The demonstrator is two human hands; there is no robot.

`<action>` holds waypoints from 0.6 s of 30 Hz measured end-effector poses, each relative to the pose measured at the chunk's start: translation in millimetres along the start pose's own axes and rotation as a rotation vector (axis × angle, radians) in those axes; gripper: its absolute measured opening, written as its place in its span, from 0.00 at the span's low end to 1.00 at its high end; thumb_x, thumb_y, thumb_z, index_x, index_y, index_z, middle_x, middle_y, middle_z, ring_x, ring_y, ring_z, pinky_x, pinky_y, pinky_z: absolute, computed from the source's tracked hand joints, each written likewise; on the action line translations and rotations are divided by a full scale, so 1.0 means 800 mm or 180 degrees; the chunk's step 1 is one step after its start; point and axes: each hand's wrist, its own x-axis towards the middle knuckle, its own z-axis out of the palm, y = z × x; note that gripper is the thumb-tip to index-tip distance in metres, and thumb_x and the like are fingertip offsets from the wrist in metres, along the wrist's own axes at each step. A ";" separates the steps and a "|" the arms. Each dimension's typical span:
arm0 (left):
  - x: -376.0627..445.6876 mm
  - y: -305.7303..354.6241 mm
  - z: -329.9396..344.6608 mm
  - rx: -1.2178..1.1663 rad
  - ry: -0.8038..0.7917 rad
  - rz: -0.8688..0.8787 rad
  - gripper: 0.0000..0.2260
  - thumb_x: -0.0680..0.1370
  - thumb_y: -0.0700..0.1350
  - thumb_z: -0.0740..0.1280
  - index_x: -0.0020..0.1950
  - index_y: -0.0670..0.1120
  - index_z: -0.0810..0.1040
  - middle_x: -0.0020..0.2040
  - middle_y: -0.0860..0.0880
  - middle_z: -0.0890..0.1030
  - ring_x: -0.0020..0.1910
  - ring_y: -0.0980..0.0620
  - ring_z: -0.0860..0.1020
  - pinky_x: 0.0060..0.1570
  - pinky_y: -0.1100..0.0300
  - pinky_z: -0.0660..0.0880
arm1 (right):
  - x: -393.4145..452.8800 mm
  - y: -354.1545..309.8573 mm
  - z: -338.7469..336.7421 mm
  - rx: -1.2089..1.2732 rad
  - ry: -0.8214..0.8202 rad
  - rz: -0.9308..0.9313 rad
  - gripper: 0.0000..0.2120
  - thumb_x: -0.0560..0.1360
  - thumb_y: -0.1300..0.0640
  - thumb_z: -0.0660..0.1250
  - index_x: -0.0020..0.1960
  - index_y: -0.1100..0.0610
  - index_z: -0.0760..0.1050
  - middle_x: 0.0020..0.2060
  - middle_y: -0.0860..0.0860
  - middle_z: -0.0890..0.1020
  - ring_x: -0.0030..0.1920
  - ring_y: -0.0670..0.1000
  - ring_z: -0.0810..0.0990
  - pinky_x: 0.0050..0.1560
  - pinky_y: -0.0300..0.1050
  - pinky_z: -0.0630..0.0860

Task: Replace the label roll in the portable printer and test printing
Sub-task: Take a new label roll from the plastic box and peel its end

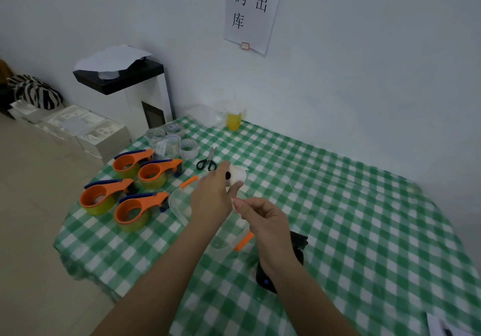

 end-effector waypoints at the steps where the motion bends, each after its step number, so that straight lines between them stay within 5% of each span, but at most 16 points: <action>1: 0.000 0.002 0.002 0.0060 0.0034 -0.0003 0.22 0.75 0.53 0.64 0.66 0.48 0.65 0.49 0.44 0.80 0.46 0.43 0.78 0.37 0.47 0.77 | -0.001 0.001 0.003 0.0063 0.0006 0.0031 0.05 0.68 0.60 0.74 0.41 0.60 0.81 0.34 0.48 0.84 0.34 0.38 0.80 0.32 0.27 0.74; 7: 0.004 0.011 0.008 0.0203 0.0051 -0.0230 0.22 0.74 0.55 0.65 0.65 0.48 0.66 0.51 0.44 0.82 0.49 0.43 0.79 0.38 0.49 0.77 | -0.006 0.009 0.015 -0.0119 0.0183 -0.0069 0.08 0.65 0.58 0.77 0.39 0.59 0.79 0.28 0.47 0.83 0.34 0.43 0.81 0.36 0.35 0.77; 10: 0.001 0.012 0.009 0.0280 0.0012 -0.0269 0.21 0.75 0.55 0.64 0.64 0.48 0.67 0.50 0.44 0.81 0.47 0.43 0.78 0.34 0.54 0.71 | -0.004 0.016 0.012 -0.0843 0.0419 -0.0232 0.18 0.63 0.47 0.77 0.44 0.51 0.72 0.32 0.47 0.72 0.34 0.45 0.72 0.37 0.41 0.73; 13: -0.005 0.008 0.012 0.0189 -0.0065 -0.0263 0.18 0.76 0.54 0.63 0.62 0.47 0.66 0.48 0.44 0.81 0.45 0.43 0.78 0.34 0.55 0.69 | -0.002 0.023 0.004 -0.1815 0.0459 -0.1574 0.10 0.69 0.47 0.72 0.48 0.43 0.74 0.45 0.45 0.75 0.46 0.42 0.73 0.48 0.33 0.71; 15: -0.006 0.005 0.013 0.0107 -0.0180 -0.0239 0.18 0.76 0.53 0.63 0.62 0.47 0.65 0.48 0.44 0.81 0.45 0.44 0.78 0.34 0.54 0.70 | 0.004 0.031 -0.005 -0.2344 0.0173 -0.2747 0.08 0.76 0.53 0.65 0.53 0.52 0.79 0.50 0.48 0.80 0.54 0.43 0.75 0.56 0.36 0.71; 18: -0.006 0.009 0.012 0.0003 -0.0306 -0.0260 0.18 0.76 0.55 0.63 0.60 0.47 0.65 0.48 0.45 0.80 0.44 0.45 0.77 0.35 0.54 0.70 | 0.005 0.052 -0.016 -0.2882 -0.0343 -0.3447 0.15 0.79 0.55 0.58 0.62 0.60 0.75 0.60 0.54 0.80 0.66 0.48 0.73 0.67 0.46 0.68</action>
